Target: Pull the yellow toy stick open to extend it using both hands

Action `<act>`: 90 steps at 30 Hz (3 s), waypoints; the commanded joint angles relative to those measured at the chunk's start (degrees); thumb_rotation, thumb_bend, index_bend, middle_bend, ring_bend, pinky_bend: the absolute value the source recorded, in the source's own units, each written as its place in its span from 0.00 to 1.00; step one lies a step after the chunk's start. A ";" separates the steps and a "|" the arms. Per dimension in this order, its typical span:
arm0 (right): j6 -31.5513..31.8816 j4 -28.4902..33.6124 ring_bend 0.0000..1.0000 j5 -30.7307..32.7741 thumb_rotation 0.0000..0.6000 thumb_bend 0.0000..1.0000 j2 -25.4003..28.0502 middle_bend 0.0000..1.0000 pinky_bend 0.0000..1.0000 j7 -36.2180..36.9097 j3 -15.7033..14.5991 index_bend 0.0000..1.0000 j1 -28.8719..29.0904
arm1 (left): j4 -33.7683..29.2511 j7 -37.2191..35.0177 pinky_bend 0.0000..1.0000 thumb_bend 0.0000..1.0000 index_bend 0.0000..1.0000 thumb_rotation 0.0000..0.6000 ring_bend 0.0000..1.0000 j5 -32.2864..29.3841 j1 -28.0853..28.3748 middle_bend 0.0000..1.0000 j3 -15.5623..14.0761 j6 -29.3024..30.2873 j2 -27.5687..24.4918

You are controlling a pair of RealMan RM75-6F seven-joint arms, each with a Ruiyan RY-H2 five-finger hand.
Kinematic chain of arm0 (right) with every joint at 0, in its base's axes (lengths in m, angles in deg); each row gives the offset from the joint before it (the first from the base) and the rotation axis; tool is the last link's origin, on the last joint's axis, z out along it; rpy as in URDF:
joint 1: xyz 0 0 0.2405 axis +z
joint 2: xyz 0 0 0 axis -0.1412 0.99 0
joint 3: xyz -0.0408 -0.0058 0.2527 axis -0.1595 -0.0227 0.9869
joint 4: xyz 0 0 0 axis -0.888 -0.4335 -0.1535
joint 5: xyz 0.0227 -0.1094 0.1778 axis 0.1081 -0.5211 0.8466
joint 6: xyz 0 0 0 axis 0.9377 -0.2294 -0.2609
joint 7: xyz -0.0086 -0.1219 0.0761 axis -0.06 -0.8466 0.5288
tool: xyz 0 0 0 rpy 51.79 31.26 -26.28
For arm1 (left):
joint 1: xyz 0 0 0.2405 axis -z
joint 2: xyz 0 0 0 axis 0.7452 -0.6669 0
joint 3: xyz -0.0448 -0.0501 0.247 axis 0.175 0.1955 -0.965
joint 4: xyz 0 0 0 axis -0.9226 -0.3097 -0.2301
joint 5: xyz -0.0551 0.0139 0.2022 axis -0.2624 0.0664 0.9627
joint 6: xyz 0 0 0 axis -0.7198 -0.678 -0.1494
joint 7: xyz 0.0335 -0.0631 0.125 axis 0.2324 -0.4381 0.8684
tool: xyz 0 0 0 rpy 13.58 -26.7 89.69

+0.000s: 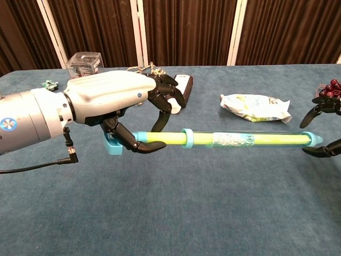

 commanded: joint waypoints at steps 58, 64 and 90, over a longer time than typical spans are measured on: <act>0.90 -0.76 0.00 4.29 1.00 0.42 4.74 0.11 0.00 0.23 1.36 0.63 -0.07 | -0.84 -1.51 0.07 0.44 0.62 1.00 0.00 2.24 -2.24 0.18 -1.91 2.69 -4.04; 0.60 -1.73 0.00 5.53 1.00 0.42 6.98 0.11 0.00 1.42 3.02 0.64 0.00 | -0.79 -2.49 0.07 0.44 0.62 1.00 0.00 2.96 -3.20 0.18 -2.83 3.36 -5.50; -0.21 -5.50 0.00 9.87 1.00 0.42 13.90 0.11 0.00 6.04 6.44 0.66 -1.01 | 2.46 -5.17 0.07 0.44 0.62 1.00 0.00 4.29 -5.64 0.18 -4.72 3.98 -7.20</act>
